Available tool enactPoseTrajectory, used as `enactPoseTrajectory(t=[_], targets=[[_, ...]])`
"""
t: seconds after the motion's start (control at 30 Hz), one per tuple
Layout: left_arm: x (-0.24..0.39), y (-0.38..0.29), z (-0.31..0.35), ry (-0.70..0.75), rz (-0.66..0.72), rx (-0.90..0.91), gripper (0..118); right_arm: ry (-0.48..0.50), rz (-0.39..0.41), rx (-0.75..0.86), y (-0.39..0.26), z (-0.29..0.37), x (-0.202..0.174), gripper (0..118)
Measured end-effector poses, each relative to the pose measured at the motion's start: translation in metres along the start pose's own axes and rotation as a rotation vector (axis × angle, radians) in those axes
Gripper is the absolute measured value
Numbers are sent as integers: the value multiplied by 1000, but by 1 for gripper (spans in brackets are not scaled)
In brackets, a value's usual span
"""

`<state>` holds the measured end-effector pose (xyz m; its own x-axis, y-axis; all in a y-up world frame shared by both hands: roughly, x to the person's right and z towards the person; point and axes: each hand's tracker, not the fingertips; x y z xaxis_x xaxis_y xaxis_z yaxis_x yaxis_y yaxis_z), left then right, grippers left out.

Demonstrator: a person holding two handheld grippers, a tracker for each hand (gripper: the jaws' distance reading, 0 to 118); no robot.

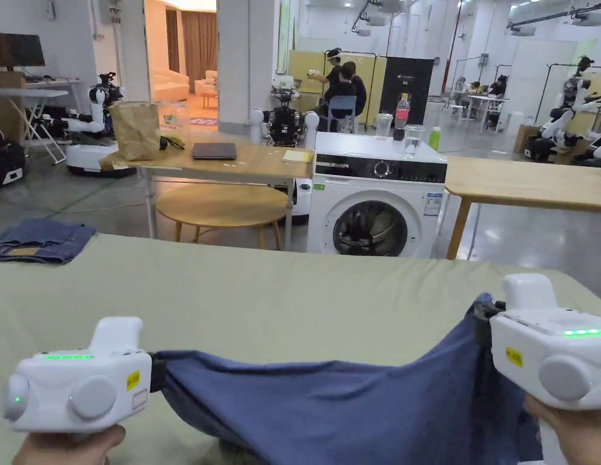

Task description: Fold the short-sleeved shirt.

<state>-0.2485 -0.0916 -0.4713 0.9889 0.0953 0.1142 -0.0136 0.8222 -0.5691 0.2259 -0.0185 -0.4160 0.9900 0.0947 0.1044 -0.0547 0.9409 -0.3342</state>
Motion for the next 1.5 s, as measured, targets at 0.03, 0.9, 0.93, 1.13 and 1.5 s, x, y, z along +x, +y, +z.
enactPoseTrajectory(t=[0.03,0.9,0.93,1.13,1.5], targets=[[3,15,1,9,-5,18,2,-10,-4,20,13,0,6,1],[42,346,56,155,-66,465,2,-110,-102,438,287,-26,44,1],[42,343,51,156,-69,461,2,-108,-108,437,284,-30,43,1],[39,290,-14,156,-33,334,2,-153,-108,335,225,-84,37,1],[46,206,-23,136,-63,275,2,-157,-90,260,136,-68,52,1]])
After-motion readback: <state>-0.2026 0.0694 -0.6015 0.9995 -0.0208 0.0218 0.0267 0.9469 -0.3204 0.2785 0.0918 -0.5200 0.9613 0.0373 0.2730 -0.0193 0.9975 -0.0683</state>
